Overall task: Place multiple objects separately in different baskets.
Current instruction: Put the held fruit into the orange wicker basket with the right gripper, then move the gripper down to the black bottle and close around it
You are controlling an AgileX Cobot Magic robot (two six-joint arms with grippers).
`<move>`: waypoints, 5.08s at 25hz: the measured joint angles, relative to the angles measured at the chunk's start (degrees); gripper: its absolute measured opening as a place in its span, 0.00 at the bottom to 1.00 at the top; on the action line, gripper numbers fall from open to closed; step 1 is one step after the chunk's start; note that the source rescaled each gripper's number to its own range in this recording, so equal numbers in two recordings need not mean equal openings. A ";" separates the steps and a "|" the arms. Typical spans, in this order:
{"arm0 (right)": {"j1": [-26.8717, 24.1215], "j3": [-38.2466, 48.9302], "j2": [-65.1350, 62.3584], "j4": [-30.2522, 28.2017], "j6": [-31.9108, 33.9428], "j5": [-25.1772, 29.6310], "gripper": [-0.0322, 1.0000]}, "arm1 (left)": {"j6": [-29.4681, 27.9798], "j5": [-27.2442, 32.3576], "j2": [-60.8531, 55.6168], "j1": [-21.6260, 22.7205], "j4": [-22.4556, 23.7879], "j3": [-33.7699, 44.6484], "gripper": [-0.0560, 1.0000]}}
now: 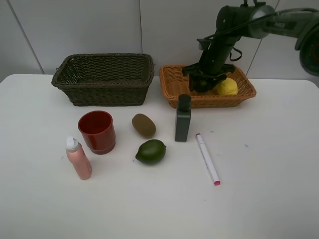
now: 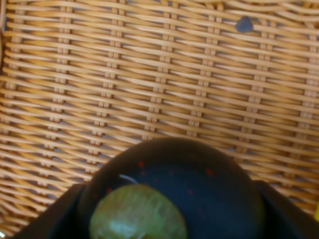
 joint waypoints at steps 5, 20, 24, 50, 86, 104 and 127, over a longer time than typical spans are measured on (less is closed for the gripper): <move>0.00 0.00 0.40 0.17 -1.35 0.16 0.63 | 0.00 0.00 0.00 0.00 0.00 0.00 1.00; 0.12 0.00 0.40 0.21 -3.83 1.03 0.98 | 0.00 0.00 0.00 0.00 0.00 0.00 1.00; 0.12 0.00 0.40 0.21 -3.83 0.79 0.99 | 0.00 0.00 0.00 0.00 0.00 0.00 1.00; 1.38 0.00 -15.57 0.10 12.54 9.57 1.00 | 0.00 0.00 0.00 0.00 0.00 0.00 1.00; 14.32 23.69 -19.48 -1.07 27.02 9.27 0.89 | 0.00 0.00 0.00 0.00 0.00 0.00 1.00; 15.38 25.27 -15.38 0.40 26.36 2.53 0.89 | 0.00 0.00 0.00 0.00 0.00 0.00 1.00; 15.38 25.27 -15.38 -0.15 26.37 2.48 0.33 | 0.00 0.00 0.00 0.00 0.00 0.00 1.00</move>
